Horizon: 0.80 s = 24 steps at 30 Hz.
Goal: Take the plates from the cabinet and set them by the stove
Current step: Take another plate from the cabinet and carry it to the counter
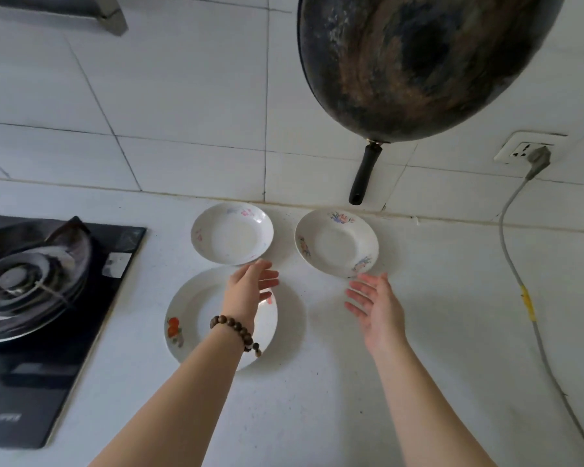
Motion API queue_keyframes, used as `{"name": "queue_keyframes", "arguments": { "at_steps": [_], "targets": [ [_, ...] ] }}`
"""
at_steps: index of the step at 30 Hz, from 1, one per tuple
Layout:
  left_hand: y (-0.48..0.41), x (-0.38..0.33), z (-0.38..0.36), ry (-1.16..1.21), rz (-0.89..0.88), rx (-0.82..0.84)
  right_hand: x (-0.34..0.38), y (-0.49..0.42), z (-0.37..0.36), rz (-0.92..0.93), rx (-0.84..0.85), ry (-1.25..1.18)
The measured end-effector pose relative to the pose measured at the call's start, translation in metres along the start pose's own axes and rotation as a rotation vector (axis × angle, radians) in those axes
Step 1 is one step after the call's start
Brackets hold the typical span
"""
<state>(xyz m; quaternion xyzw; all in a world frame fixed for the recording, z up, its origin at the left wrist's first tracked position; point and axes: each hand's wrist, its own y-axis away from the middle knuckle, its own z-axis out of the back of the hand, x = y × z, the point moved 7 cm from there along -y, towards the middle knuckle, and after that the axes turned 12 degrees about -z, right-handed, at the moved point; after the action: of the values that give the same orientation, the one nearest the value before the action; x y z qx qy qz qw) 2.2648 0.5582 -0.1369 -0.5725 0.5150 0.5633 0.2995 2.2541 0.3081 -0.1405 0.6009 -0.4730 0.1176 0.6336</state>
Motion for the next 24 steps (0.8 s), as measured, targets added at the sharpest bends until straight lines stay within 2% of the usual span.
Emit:
{"name": "queue_keyframes", "arguments": {
  "at_steps": [4, 10, 17, 24],
  "targets": [
    [0.015, -0.012, 0.053, -0.016, -0.049, -0.117, -0.015, 0.018, -0.043, -0.003, 0.121, 0.093],
    [0.050, -0.025, 0.160, 0.031, -0.072, -0.401, -0.062, 0.047, -0.139, -0.056, 0.357, 0.251],
    [0.133, -0.024, 0.287, 0.052, -0.106, -0.759, -0.148, 0.108, -0.244, -0.115, 0.644, 0.524],
    [0.232, -0.023, 0.382, 0.108, -0.178, -1.070, -0.235, 0.189, -0.310, -0.102, 0.901, 0.789]
  ]
}}
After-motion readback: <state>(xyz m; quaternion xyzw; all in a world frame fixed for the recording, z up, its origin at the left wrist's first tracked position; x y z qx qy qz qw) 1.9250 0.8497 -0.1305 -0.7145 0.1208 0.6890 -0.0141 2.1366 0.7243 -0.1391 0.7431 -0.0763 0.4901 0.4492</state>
